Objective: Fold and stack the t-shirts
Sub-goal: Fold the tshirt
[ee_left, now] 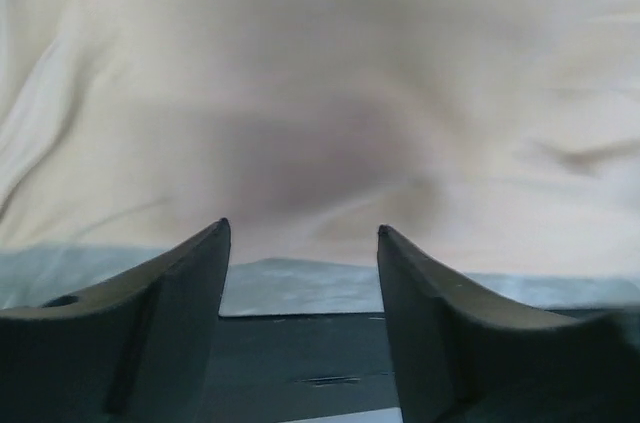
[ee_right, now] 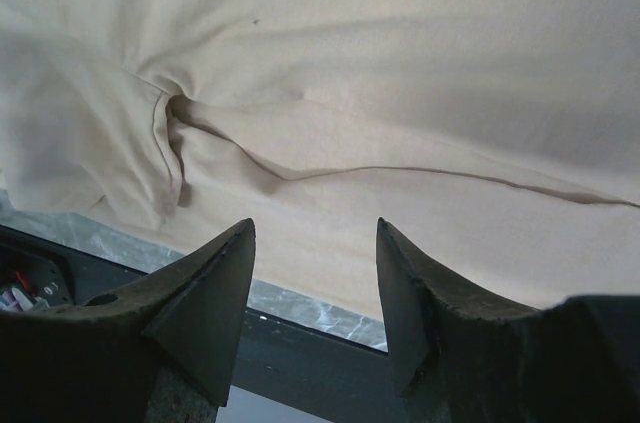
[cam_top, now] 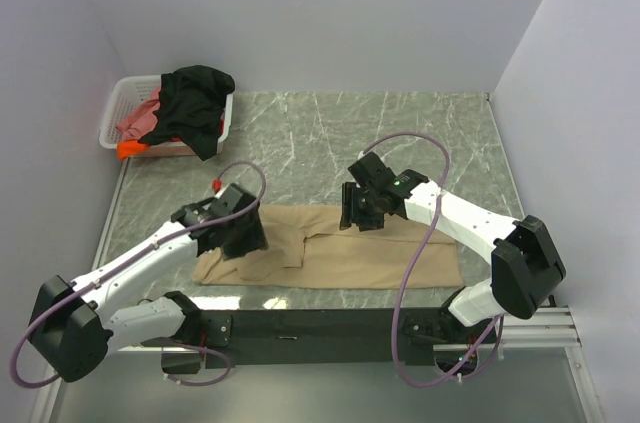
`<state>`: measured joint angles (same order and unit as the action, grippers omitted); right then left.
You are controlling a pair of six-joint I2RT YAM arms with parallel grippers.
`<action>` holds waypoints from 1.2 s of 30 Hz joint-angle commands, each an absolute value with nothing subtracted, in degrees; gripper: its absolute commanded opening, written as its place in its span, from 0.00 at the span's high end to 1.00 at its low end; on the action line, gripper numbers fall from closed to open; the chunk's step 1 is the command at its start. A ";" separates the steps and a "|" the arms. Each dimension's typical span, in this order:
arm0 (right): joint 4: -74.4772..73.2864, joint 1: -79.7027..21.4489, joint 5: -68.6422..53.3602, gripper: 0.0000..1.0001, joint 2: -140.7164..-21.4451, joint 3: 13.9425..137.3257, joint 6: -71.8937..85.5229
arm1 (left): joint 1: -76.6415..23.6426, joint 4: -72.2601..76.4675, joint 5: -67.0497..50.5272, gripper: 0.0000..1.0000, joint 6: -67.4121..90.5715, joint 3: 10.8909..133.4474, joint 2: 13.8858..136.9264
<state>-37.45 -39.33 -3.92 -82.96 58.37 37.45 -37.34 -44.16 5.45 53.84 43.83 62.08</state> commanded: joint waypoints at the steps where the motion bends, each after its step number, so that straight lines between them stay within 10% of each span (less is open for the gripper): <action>1: -37.00 -39.55 -3.34 0.41 -82.88 59.59 37.18 | -37.27 -48.78 10.02 0.33 62.13 38.94 59.16; 21: -37.09 -39.99 -3.34 0.41 -83.50 59.94 37.00 | -37.27 -39.38 4.57 0.35 63.28 30.32 60.03; 28: -37.18 -39.99 -3.34 0.41 -83.41 59.94 37.00 | -37.18 -42.09 4.48 0.80 62.49 32.86 58.98; 36: -37.44 -40.34 -3.08 0.41 -83.32 60.12 36.91 | -31.91 -47.55 -7.09 0.85 57.05 36.56 58.10</action>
